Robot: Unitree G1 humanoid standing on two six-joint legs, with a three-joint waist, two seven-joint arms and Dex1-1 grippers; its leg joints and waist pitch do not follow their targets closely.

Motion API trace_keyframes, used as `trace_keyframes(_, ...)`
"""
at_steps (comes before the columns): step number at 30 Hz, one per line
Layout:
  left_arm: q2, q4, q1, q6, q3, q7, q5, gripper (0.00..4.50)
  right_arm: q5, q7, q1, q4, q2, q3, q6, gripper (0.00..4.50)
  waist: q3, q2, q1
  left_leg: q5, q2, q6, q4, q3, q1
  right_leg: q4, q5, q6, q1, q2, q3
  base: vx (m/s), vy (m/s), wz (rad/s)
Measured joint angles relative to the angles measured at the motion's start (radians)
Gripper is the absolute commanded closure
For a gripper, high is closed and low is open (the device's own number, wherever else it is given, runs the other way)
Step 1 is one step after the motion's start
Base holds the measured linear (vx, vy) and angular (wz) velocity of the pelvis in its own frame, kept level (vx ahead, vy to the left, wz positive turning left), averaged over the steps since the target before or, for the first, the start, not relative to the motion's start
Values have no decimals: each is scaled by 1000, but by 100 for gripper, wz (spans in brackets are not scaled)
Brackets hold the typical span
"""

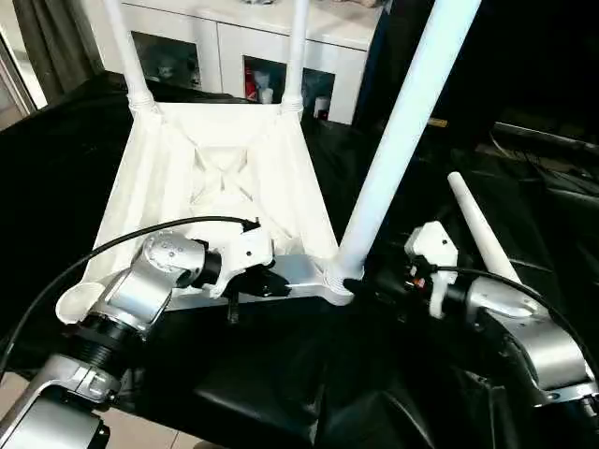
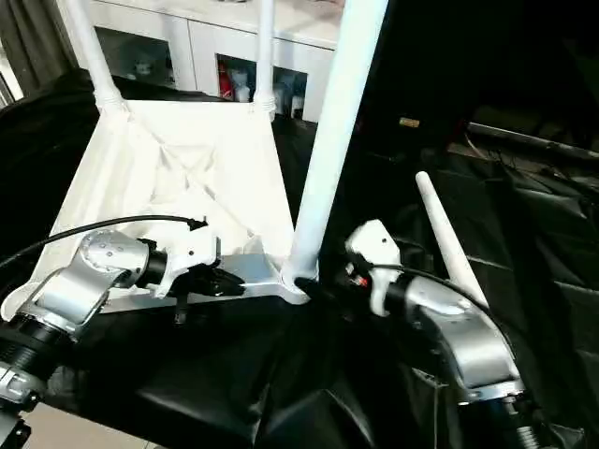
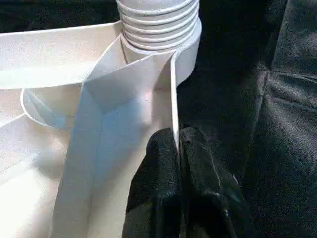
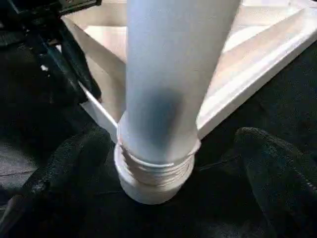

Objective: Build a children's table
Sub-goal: Rotate leg to tighten

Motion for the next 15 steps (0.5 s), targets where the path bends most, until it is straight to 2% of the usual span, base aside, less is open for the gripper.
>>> trace_keyframes(15, 11, -17, 9, 3, 0, -8, 0, 450, -58, 20, -69, 109, 18, 52, -64, 4, 0, 0, -1, 0, 0, 0, 0, 0, 0, 0, 0, 0, 0, 0, 0, 0, 0, 0)
